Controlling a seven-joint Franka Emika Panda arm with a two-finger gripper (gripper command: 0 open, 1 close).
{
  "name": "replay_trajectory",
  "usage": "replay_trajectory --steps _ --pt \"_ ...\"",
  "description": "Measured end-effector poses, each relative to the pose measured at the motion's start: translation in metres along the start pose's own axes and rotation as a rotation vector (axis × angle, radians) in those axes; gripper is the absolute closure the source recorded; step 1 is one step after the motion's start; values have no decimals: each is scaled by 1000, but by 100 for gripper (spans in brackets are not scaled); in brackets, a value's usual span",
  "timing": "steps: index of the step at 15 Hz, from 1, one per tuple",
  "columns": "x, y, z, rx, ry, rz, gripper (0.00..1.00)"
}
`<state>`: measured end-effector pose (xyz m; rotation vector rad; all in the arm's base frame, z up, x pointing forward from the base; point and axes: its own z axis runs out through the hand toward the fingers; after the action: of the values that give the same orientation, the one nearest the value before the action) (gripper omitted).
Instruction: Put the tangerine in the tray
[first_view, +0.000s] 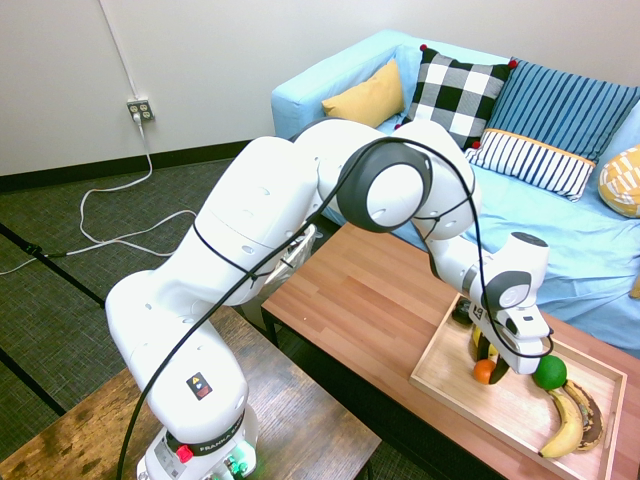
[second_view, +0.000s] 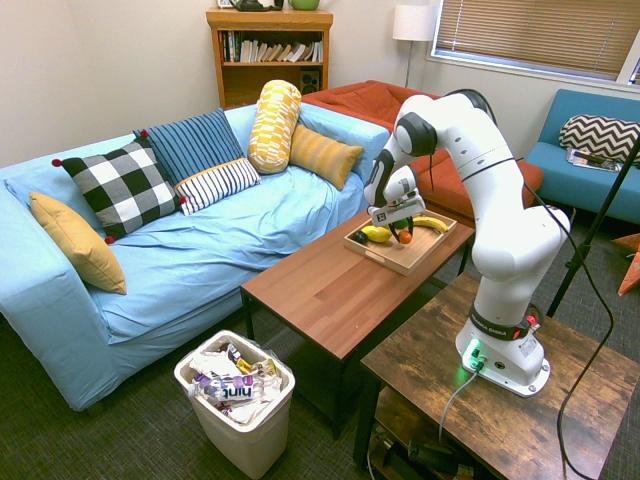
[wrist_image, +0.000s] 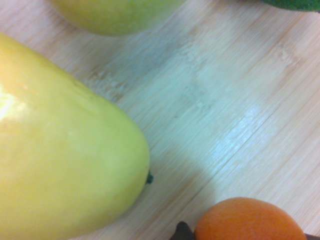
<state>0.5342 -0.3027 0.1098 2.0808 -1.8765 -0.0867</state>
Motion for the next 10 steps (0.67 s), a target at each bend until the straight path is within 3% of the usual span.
replay_trajectory --steps 6,7,10 --pt "-5 -3 18 -10 -9 5 100" --pt "-5 -3 18 -10 -9 5 0" --pt "-5 -3 18 -9 -10 7 0"
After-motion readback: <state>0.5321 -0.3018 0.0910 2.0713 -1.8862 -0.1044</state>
